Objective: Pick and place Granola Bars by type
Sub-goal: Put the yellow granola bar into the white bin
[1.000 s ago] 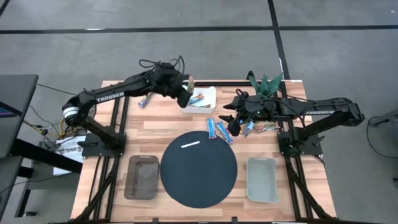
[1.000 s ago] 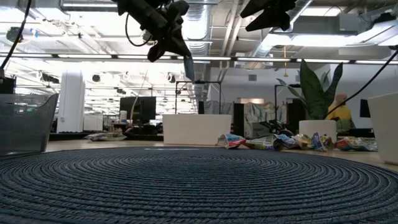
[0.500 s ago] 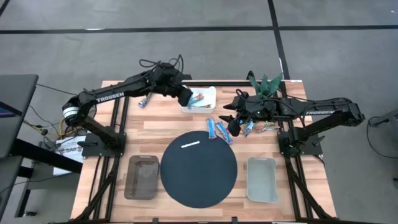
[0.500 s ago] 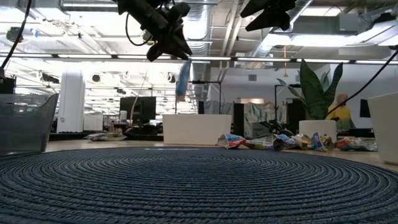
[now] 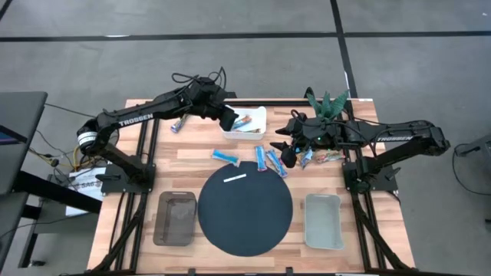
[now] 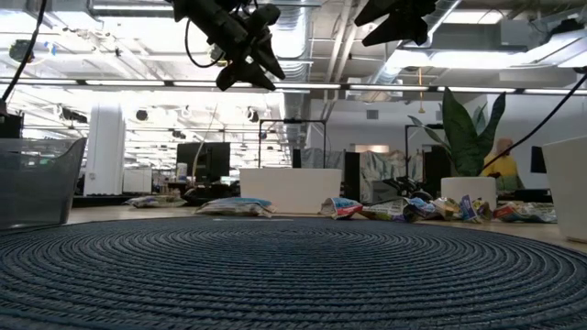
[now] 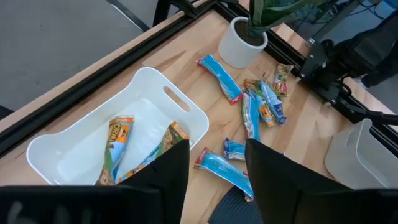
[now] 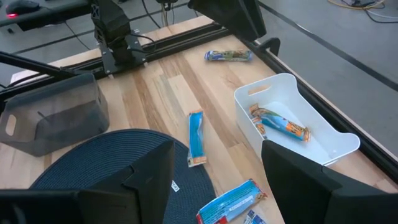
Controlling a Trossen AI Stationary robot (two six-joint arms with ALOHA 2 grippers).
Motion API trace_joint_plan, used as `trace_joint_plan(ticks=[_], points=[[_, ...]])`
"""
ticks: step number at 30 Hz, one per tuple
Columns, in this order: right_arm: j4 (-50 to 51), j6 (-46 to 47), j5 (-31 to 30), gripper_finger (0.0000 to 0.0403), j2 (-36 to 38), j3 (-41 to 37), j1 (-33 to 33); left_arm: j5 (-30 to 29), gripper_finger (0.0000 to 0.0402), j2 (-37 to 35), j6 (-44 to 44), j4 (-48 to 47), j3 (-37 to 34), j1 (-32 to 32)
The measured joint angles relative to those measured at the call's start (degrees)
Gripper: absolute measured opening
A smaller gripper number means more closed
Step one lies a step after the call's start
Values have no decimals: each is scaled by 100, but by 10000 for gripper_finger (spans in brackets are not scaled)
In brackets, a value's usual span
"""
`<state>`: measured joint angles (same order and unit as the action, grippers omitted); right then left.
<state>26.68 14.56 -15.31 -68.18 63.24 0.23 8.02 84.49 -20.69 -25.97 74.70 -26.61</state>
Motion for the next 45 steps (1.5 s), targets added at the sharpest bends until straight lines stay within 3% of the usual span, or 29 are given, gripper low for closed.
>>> trace_joint_plan(ticks=[7, 13, 20, 25, 30, 34, 45], points=[[33, 0, 2, 232, 0, 0, 0, 227, 151, 0, 232, -203, 0, 0], [366, 0, 38, 232, 13, 0, 24, 333, 151, 0, 856, -1205, 0, 19], [866, -153, 223, 232, 202, 2, 264, 245, 151, 0, 1954, -2166, -20, 273], [1285, -109, 174, 232, 266, 2, 364, 17, 151, 4, 2911, -2442, -629, 701], [1359, -61, 175, 232, 251, 2, 387, -490, 151, 7, 3135, -1509, -1424, 1047], [1384, 42, 175, 232, 247, 2, 387, -567, 151, 7, 3088, -704, -1941, 1136], [1357, 113, 175, 232, 247, 2, 385, -683, 151, 148, 3542, -137, -2398, 1279]])
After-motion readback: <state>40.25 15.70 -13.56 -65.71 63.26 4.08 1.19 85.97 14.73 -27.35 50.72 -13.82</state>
